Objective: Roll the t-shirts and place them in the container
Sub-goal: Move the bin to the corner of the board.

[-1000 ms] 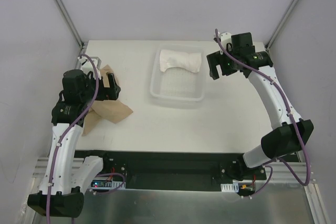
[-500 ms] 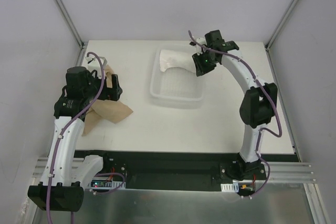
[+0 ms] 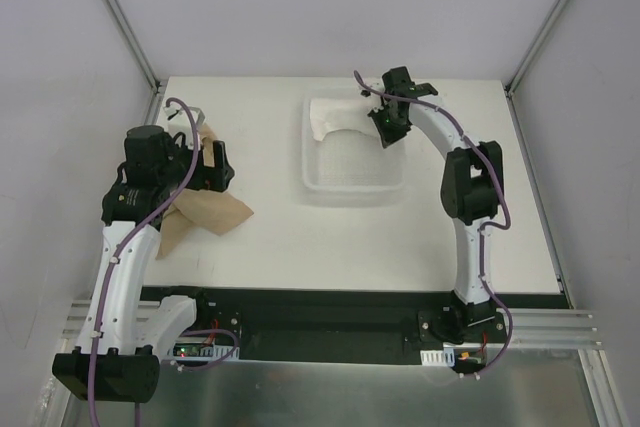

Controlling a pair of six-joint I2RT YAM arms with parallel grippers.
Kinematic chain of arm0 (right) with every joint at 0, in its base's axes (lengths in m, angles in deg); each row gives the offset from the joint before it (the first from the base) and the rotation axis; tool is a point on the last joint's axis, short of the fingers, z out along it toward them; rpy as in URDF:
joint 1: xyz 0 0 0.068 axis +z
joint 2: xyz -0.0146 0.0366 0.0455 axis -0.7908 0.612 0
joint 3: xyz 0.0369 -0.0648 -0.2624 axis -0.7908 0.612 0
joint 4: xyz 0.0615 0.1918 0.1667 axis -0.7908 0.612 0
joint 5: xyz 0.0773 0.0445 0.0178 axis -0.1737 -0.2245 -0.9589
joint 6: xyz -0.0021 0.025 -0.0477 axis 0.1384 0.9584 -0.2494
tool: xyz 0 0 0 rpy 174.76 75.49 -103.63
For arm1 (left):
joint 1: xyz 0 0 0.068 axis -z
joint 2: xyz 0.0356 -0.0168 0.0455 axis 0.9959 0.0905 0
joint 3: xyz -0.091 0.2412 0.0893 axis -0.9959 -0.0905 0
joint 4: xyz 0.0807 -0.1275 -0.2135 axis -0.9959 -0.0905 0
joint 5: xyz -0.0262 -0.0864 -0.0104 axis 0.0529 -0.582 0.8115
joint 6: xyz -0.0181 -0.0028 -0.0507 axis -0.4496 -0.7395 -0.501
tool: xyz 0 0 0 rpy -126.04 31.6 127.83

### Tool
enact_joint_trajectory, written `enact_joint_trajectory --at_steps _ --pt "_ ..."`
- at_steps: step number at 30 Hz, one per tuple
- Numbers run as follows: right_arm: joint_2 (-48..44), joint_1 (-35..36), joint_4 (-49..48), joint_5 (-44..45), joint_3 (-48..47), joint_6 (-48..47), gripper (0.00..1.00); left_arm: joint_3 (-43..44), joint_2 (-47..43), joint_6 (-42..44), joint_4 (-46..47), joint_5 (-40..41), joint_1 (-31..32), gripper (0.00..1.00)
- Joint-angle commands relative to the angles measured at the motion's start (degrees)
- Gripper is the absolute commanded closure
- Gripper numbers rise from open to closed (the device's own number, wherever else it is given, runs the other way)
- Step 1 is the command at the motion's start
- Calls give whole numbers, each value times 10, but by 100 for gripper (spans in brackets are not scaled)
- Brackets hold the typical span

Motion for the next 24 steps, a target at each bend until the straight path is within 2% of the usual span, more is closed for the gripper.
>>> enact_joint_trajectory --at_steps 1,9,17,18,20,21,22,24 --pt "17 -61 -12 99 -31 28 99 30 8 10 -7 -8 -4 1" --pt "7 -158 -17 115 -16 38 99 39 36 15 -6 -9 -4 1" --pt "5 -264 -30 149 -2 -16 99 52 67 11 -5 -15 -4 1" --pt "-13 -269 -19 133 -1 -27 99 53 68 11 -4 -16 -4 1" --pt "-41 -271 5 17 -5 -53 98 59 73 12 -5 -19 -4 1" --pt "-55 -271 37 -32 -7 -77 81 60 74 12 -5 -21 -4 1" --pt "-88 -270 50 -120 -8 -86 67 62 75 13 -4 -21 -4 1" --pt "-122 -262 66 -180 4 -91 44 63 75 14 -4 -23 -5 1"
